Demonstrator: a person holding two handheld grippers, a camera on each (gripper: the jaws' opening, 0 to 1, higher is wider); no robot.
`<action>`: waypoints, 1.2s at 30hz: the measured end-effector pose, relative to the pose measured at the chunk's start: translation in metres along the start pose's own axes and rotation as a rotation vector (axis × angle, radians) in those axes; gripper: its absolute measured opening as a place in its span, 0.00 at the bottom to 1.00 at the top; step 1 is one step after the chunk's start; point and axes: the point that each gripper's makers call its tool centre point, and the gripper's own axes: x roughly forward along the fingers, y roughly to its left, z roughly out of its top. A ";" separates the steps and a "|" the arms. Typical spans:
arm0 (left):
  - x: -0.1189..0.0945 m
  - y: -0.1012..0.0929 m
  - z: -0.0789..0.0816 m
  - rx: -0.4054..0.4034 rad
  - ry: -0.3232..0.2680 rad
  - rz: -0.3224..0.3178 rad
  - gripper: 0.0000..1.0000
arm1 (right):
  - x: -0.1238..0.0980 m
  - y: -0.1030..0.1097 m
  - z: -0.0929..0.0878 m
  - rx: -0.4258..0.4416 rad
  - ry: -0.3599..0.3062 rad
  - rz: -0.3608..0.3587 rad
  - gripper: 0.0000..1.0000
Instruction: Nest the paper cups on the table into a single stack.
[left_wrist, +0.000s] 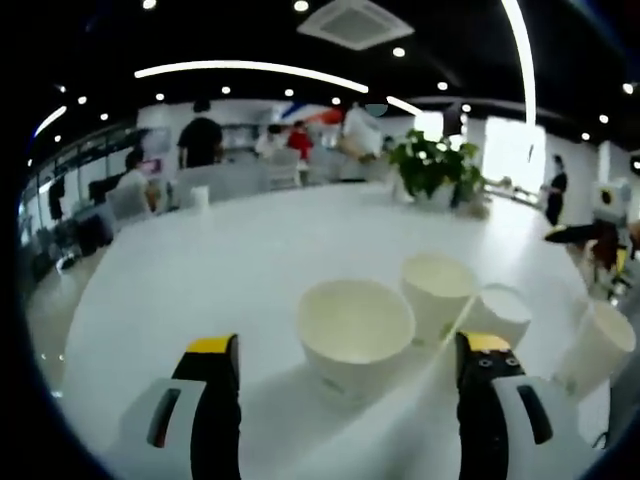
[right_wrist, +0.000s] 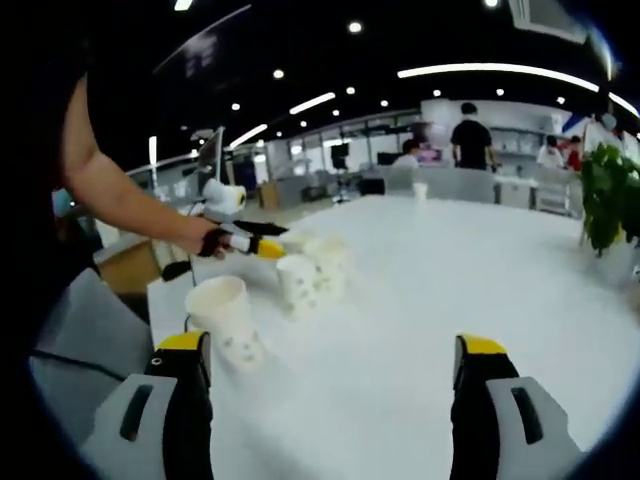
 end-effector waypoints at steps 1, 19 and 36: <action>0.001 0.001 0.001 0.005 0.001 -0.002 0.84 | 0.000 0.000 0.000 -0.001 0.001 0.000 1.00; 0.018 -0.005 -0.005 0.068 0.033 -0.058 0.47 | 0.001 -0.001 0.001 0.024 -0.002 -0.015 1.00; 0.019 -0.004 0.000 0.060 0.021 -0.067 0.45 | -0.006 -0.008 0.000 0.026 -0.001 -0.034 1.00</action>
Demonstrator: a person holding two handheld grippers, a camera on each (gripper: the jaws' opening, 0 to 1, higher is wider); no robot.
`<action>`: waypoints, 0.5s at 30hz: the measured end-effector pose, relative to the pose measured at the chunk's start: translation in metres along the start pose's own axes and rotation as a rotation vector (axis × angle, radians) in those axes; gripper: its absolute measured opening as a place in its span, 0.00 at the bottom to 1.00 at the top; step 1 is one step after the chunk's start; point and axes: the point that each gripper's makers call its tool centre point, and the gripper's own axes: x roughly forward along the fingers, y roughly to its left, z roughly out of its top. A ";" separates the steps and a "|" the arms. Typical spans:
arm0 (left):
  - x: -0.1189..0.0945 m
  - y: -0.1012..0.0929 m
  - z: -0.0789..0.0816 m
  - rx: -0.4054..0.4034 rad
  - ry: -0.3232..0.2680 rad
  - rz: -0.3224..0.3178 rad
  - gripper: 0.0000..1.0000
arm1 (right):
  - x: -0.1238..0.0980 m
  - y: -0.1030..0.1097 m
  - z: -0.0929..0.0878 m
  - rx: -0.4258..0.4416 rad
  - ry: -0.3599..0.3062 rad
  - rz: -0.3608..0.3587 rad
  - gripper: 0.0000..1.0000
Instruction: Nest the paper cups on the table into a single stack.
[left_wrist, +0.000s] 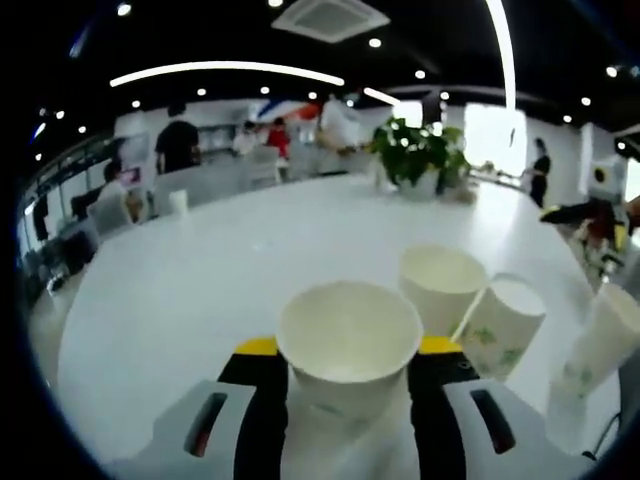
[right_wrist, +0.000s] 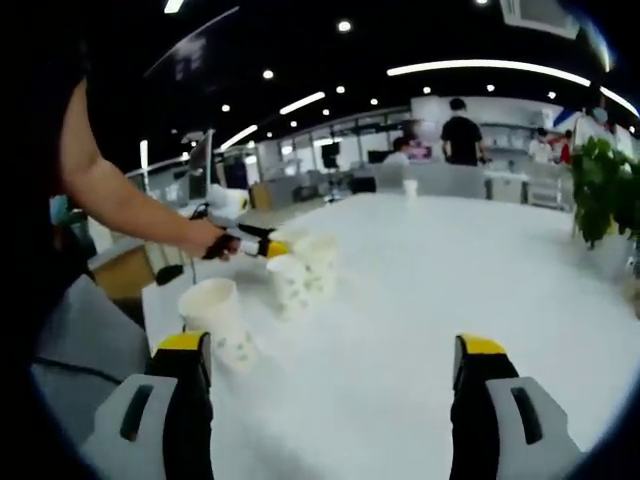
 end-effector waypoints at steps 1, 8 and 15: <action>0.000 0.001 0.002 -0.001 -0.004 0.000 0.45 | 0.000 0.000 0.000 -0.001 0.002 0.000 1.00; -0.002 0.006 0.020 -0.001 -0.039 -0.001 0.44 | 0.001 0.002 0.001 -0.002 -0.001 0.003 1.00; -0.003 0.008 0.037 0.005 -0.074 -0.004 0.44 | 0.003 0.004 0.002 -0.007 0.001 0.008 1.00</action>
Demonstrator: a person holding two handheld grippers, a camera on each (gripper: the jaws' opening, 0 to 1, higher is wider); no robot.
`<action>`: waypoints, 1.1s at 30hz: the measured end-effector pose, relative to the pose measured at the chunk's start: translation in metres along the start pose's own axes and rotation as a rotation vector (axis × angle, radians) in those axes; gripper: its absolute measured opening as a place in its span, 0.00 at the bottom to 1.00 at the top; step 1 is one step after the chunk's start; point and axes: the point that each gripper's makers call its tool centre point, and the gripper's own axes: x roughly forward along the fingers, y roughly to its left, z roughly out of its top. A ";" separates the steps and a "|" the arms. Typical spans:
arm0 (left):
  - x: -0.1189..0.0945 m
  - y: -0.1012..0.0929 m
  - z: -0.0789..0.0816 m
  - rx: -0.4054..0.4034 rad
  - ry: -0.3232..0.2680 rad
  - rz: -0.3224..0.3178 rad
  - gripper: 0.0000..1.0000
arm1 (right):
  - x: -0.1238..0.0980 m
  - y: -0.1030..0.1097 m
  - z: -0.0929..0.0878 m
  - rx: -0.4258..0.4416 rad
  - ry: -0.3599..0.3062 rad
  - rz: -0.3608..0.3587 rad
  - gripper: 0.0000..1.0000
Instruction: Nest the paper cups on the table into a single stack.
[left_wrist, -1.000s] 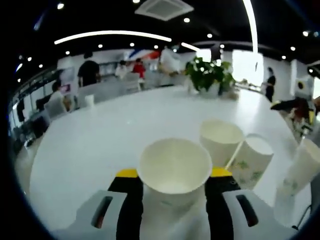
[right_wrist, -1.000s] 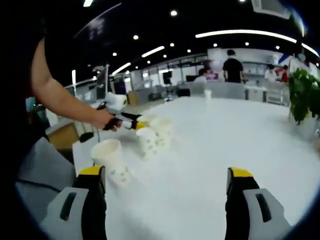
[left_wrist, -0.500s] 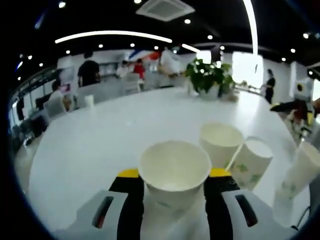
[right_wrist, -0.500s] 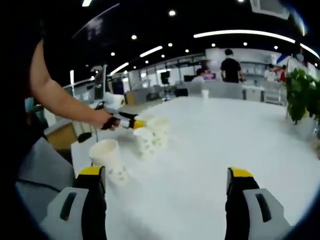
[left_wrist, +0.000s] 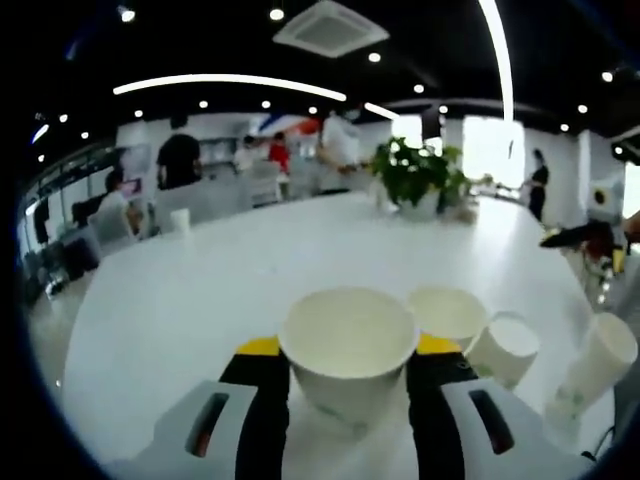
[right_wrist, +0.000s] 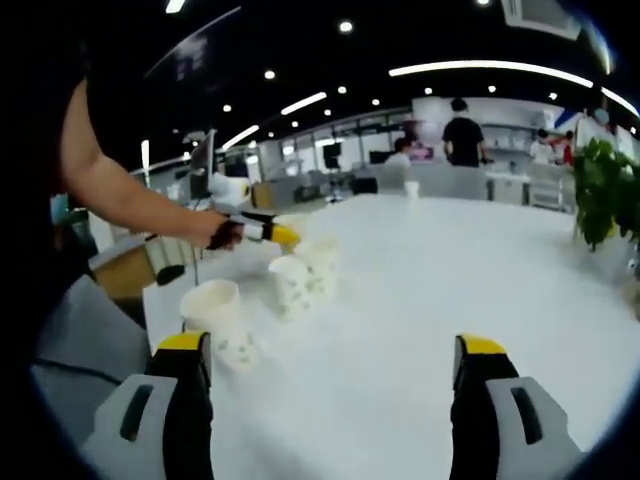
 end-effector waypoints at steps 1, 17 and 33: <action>0.000 0.000 0.001 -0.001 0.001 -0.001 0.44 | 0.000 0.000 0.000 0.000 -0.001 0.001 1.00; -0.001 0.010 0.041 -0.043 -0.063 -0.015 0.43 | 0.003 -0.003 0.007 -0.011 -0.005 0.003 1.00; -0.007 0.004 0.067 -0.009 -0.111 -0.025 0.42 | 0.001 0.001 0.008 -0.024 -0.004 0.008 1.00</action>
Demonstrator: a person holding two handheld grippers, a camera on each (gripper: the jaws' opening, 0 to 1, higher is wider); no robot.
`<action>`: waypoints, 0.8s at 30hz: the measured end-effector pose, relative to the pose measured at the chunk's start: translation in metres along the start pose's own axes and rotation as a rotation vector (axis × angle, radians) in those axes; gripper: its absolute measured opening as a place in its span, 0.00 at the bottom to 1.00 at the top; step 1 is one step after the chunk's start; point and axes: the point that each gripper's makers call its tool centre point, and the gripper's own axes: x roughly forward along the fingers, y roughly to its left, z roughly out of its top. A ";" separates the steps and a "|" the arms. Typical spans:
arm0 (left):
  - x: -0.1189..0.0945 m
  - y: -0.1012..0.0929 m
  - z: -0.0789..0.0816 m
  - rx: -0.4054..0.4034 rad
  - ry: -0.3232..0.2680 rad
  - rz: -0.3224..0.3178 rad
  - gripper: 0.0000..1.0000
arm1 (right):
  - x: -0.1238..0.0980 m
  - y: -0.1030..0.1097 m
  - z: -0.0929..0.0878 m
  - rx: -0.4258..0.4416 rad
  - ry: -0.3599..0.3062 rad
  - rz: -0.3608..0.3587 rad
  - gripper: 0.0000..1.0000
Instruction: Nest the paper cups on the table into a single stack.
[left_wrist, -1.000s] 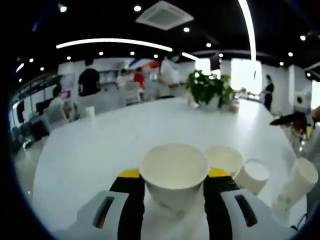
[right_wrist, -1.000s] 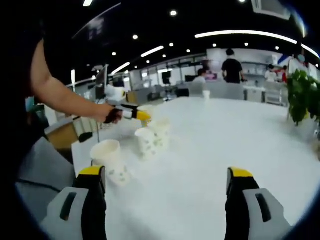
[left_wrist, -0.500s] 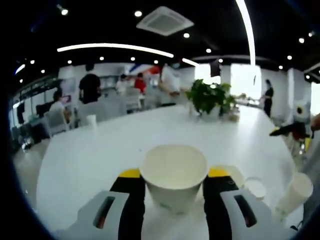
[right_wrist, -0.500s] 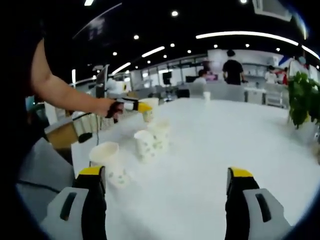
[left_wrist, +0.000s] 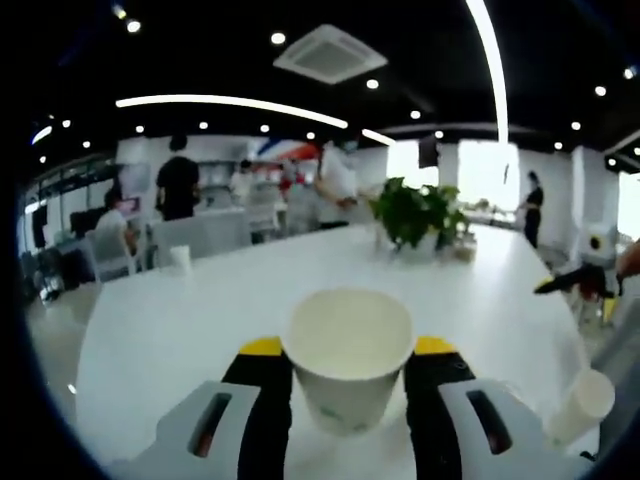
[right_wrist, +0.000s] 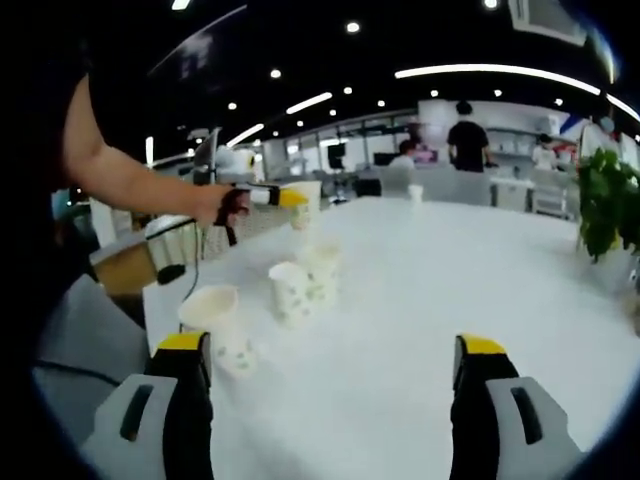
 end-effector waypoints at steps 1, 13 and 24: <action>-0.001 -0.002 0.001 0.000 -0.001 -0.002 0.42 | 0.000 0.000 0.000 -0.001 0.000 0.000 1.00; -0.007 -0.025 0.009 -0.009 -0.034 -0.035 0.41 | 0.000 0.006 0.004 -0.014 -0.004 0.010 1.00; -0.014 -0.040 0.028 0.017 -0.061 -0.064 0.40 | -0.001 0.012 0.009 -0.018 -0.015 0.014 1.00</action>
